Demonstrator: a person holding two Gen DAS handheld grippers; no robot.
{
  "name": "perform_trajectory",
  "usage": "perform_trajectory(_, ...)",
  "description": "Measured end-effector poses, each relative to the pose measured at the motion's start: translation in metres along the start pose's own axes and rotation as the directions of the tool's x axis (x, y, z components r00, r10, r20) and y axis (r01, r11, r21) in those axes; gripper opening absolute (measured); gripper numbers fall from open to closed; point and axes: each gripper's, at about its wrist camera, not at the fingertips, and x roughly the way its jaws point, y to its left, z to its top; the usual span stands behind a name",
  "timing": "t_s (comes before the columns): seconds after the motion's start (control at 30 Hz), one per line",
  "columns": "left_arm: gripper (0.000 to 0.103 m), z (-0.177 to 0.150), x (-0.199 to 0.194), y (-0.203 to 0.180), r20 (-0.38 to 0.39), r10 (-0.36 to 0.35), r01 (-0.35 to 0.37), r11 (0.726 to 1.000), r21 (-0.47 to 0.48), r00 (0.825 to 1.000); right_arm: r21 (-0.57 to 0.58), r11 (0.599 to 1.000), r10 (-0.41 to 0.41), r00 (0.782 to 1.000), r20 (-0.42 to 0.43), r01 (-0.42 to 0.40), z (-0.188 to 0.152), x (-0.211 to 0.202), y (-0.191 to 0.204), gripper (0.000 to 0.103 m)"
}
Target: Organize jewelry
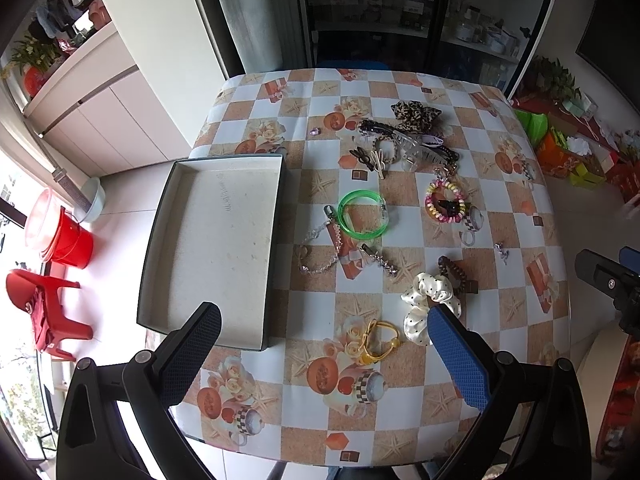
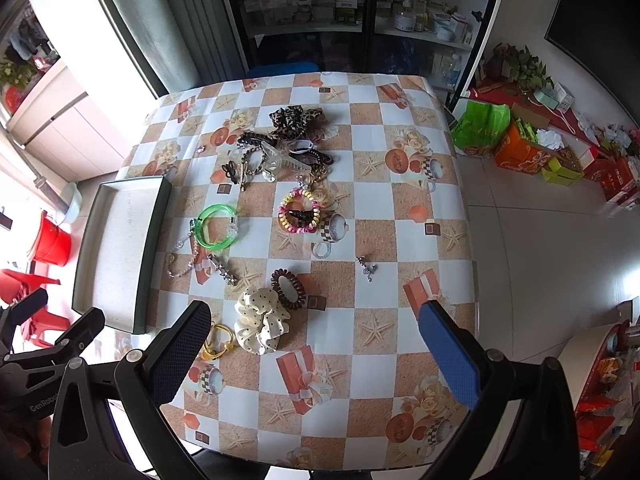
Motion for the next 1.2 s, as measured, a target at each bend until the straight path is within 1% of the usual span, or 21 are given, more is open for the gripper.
perform_trajectory(0.23, 0.103, -0.005, 0.029, 0.010, -0.055, -0.019, 0.017, 0.998, -0.053, 0.998, 0.055, 0.998, 0.003, 0.998, -0.064, 0.001, -0.007, 0.027, -0.015, 0.103)
perform_trajectory(0.4, 0.103, -0.006, 0.058, 0.012, -0.115, -0.077, 0.065, 0.993, -0.101, 0.990, 0.089, 0.996, -0.015, 0.992, -0.124, 0.026, -0.017, 0.049, -0.028, 0.103)
perform_trajectory(0.6, 0.103, -0.004, 0.097, 0.006, -0.172, -0.151, 0.124, 0.980, -0.158, 0.973, 0.136, 0.989, -0.023, 0.978, -0.206, 0.052, -0.026, 0.086, -0.048, 0.103)
perform_trajectory(0.77, 0.103, 0.003, 0.135, 0.000, -0.203, -0.189, 0.148, 0.968, -0.204, 0.961, 0.149, 0.987, -0.021, 0.974, -0.224, 0.056, -0.029, 0.117, -0.061, 0.103)
perform_trajectory(0.93, 0.103, 0.007, 0.173, -0.010, -0.225, -0.208, 0.161, 0.964, -0.212, 0.952, 0.136, 0.989, -0.020, 0.975, -0.222, 0.051, -0.022, 0.146, -0.068, 0.103)
perform_trajectory(1.03, 0.102, 0.008, 0.191, -0.015, -0.236, -0.209, 0.156, 0.962, -0.225, 0.949, 0.120, 0.992, -0.017, 0.976, -0.218, 0.044, -0.019, 0.166, -0.072, 0.103)
perform_trajectory(1.17, 0.102, 0.010, 0.207, -0.020, -0.233, -0.210, 0.153, 0.959, -0.240, 0.949, 0.114, 0.993, -0.005, 0.978, -0.210, 0.030, -0.014, 0.186, -0.076, 0.102)
perform_trajectory(1.2, 0.101, 0.011, 0.210, -0.022, -0.231, -0.206, 0.150, 0.959, -0.240, 0.951, 0.110, 0.994, 0.000, 0.979, -0.204, 0.023, -0.012, 0.191, -0.077, 0.102)
